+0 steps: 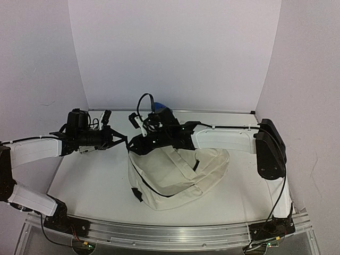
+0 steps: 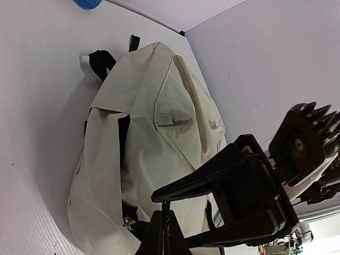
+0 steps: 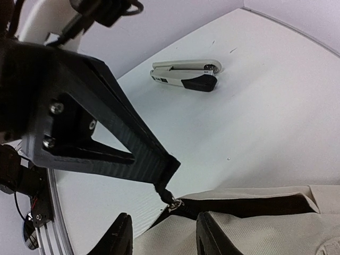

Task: Pack the student bag
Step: Zip the student bag at the center of the board.

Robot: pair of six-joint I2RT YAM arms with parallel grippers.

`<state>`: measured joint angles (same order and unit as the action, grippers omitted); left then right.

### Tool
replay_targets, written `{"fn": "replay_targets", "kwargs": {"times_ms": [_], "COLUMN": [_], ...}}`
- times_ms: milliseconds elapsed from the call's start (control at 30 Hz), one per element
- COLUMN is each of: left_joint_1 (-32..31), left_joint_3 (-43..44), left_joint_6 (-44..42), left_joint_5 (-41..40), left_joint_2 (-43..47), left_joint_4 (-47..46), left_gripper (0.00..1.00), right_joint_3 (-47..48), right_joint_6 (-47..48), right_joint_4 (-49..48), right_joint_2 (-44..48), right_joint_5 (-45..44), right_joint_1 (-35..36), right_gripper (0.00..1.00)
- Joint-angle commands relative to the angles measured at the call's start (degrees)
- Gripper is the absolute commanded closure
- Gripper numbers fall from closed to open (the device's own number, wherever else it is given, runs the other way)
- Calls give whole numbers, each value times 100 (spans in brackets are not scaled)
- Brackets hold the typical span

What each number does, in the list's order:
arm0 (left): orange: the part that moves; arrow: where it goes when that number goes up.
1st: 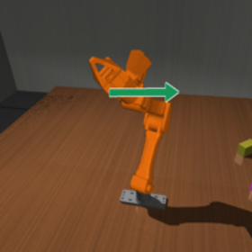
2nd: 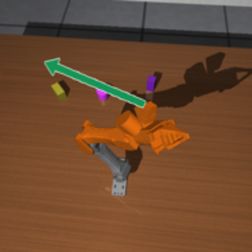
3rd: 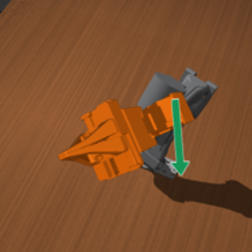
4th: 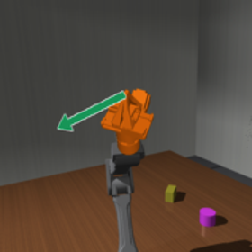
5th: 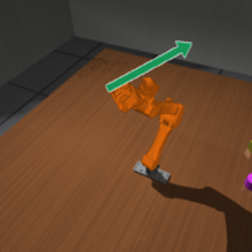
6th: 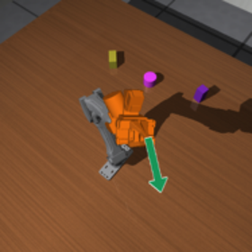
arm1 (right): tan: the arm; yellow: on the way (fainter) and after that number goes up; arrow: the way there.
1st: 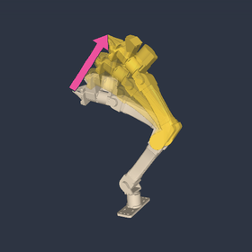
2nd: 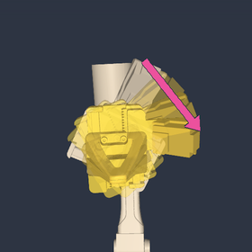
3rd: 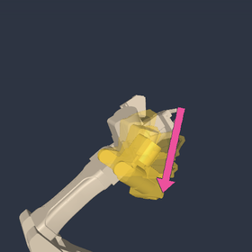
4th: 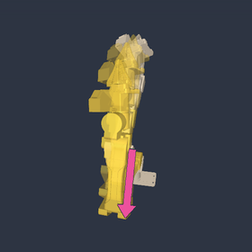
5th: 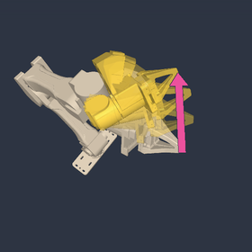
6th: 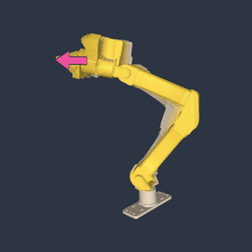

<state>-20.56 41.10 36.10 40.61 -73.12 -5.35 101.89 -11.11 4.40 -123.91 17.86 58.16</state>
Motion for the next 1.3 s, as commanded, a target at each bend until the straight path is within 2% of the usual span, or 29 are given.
{"fn": "replay_targets", "kwargs": {"times_ms": [0, 233, 400, 567, 700, 800, 833, 900, 1100, 1267], "left_joint_1": [-17, -36, -47, -55, -58, -87, -99, -124, -389, -765], "left_joint_3": [88, 105, 108, 117, 107, 60, -5, -208, -946, -1096], "left_joint_6": [70, 56, 55, 44, 57, 39, 64, 176, 638, 889], "left_joint_5": [219, 212, 191, 112, -230, -869, -1100, -1356, -1685, -1778], "left_joint_2": [271, 295, 323, 359, 420, 568, 642, 817, 1280, 1041], "left_joint_4": [-283, -232, -196, -135, 11, 380, 441, 381, -156, -490], "left_gripper": [100, 100, 100, 100, 87, 48, 40, 31, 29, 32], "right_joint_3": [390, 685, 886, 904, 686, 519, 458, 363, 263, 303], "right_joint_6": [361, 482, 522, 501, 294, 58, 4, -154, -646, -810], "right_joint_4": [-310, -327, -340, -392, -672, -795, -828, -886, -956, -1028], "right_joint_2": [-146, -474, -620, -650, -511, -371, -326, -245, -77, 29], "right_joint_5": [414, 490, 481, 386, -20, -462, -552, -699, -1041, -919], "right_joint_1": [-42, -45, -45, -43, -50, -44, -49, -51, -43, -46], "right_gripper": [64, 70, 80, 100, 100, 100, 100, 100, 100, 100]}}
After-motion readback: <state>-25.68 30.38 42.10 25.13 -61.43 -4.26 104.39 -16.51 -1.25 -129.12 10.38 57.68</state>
